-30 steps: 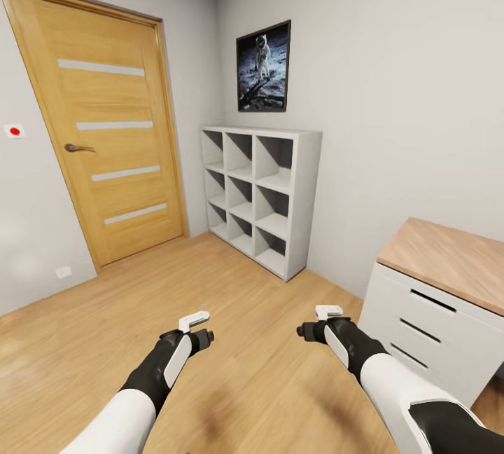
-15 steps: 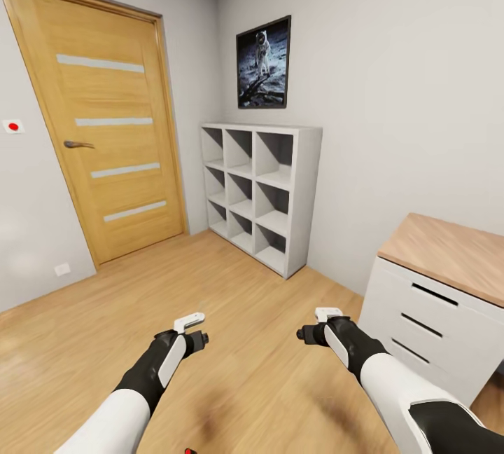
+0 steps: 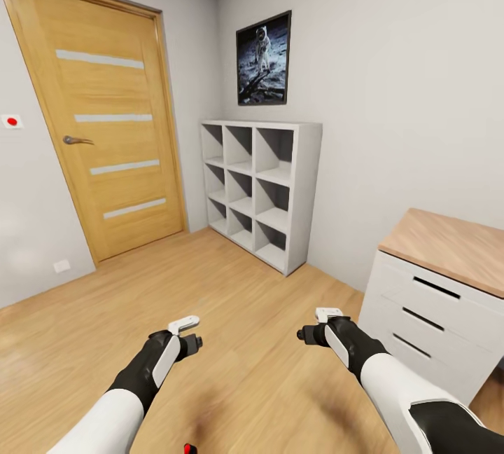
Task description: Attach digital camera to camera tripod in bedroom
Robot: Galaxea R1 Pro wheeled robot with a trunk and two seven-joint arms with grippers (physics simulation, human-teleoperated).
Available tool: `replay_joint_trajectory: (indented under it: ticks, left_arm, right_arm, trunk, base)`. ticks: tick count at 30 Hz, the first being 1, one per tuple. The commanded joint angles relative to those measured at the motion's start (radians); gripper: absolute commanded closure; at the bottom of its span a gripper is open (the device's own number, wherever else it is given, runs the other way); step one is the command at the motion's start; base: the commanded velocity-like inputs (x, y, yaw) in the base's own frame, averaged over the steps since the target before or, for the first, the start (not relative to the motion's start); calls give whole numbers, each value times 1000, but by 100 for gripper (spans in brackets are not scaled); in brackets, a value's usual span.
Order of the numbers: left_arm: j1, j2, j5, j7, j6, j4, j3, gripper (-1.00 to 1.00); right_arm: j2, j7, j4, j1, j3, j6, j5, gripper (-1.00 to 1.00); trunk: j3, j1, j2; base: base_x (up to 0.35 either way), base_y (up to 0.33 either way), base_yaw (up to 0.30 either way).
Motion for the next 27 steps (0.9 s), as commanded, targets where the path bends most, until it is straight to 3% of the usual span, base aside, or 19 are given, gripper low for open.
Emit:
replay_joint_trajectory:
  ticks: [1, 4, 5, 11, 27]
  left_arm:
    - [0, -1, 11, 14, 5, -2, 3, -100]
    - [0, -1, 11, 64, 8, -2, 3, -100]
    - [0, -1, 13, 116, 8, -1, 3, -100]
    - [0, -2, 25, 194, 5, -1, 3, -100]
    - [0, -3, 29, 208, 1, -5, 2, -100]
  right_arm:
    - [-1, -2, -2, 0, 8, 5, -10, -100]
    - [-1, -2, -2, 0, 8, 5, -11, -100]
    - [-1, -2, -2, 0, 8, 5, -11, -100]
    - [-1, -4, 0, 0, 8, 5, -11, -100]
    - [-2, -1, -2, 0, 6, -6, -11, -100]
  trunk:
    - [-4, 4, -8]
    - [-14, 15, -29]
    - [-17, 19, -36]
    - [-36, 42, -78]
    - [-86, 104, -190]
  base:
    - [0, 0, 0]
    - [0, 0, 0]
    - [0, 0, 0]
    - [0, 0, 0]
    - [0, 0, 0]
